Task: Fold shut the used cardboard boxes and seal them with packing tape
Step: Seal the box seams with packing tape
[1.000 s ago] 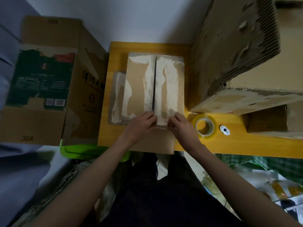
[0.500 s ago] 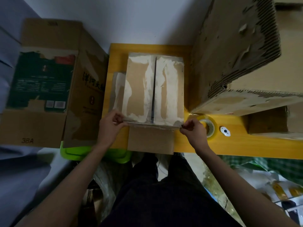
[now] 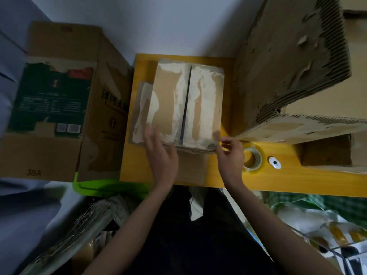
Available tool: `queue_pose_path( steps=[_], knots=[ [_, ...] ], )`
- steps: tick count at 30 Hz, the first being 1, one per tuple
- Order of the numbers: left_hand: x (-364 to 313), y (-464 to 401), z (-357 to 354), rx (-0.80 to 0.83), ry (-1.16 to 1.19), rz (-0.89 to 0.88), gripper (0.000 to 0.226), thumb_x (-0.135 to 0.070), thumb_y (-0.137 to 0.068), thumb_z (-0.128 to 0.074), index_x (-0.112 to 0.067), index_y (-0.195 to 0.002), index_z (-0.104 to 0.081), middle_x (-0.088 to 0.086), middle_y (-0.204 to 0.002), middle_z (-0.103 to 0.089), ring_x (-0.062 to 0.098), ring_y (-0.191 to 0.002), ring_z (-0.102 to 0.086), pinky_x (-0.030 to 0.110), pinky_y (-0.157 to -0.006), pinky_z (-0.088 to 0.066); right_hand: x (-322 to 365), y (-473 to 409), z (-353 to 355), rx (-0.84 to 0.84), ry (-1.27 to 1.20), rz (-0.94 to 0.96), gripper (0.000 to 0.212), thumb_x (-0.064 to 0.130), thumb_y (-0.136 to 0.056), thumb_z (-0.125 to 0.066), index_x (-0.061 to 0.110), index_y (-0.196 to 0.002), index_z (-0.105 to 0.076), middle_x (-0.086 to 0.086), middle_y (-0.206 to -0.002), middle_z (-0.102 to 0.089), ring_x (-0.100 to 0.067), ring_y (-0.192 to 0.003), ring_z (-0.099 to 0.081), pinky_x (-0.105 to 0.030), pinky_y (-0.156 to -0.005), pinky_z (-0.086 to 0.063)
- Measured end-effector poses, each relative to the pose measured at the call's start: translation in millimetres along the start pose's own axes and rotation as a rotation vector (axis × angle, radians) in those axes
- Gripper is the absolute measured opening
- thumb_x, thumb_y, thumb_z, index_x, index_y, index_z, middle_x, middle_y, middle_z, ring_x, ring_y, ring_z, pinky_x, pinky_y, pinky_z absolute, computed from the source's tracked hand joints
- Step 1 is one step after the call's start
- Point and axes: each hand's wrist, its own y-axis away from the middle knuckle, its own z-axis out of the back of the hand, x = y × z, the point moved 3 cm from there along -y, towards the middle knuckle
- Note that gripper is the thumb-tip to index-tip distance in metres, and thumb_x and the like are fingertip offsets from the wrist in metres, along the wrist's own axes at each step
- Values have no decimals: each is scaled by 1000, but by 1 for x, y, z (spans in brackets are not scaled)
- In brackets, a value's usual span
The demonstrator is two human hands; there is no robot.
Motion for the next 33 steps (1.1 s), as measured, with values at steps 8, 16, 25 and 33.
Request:
queue_pose_path(
  steps=[8,16,25,33],
  knots=[
    [18,-29,-64,572,-523,-630,65,-50,-107,-13,-16,-160,3,0,-168,10,15,-154,13,42,-126,-7,-1,-10,-14,167,410,374,6,3,-89,-66,8,-93,-67,-8,-104,-49,-31,-95,-55,-48,-80,-50],
    [-14,-129,-79,560,-644,-640,72,-55,-104,-4,-11,-159,10,7,-167,15,19,-154,14,46,-126,-1,1,-16,-11,200,442,350,13,-4,-86,-66,9,-85,-67,-3,-94,-47,-29,-86,-56,-46,-67,-50],
    [-12,-151,-72,522,-580,-585,75,-59,-103,-9,-15,-158,14,5,-166,20,22,-153,18,48,-125,3,9,-18,-11,200,519,233,18,5,-87,-64,15,-98,-56,-3,-105,-46,-30,-89,-56,-47,-65,-51],
    [13,-171,-29,521,94,245,70,-46,-104,-45,-27,-161,-9,0,-166,-19,27,-149,-27,43,-119,-29,45,-87,-31,332,212,-139,74,21,-94,-67,12,-155,-26,-13,-154,-33,-32,-139,-39,-39,-116,-33]
  ],
)
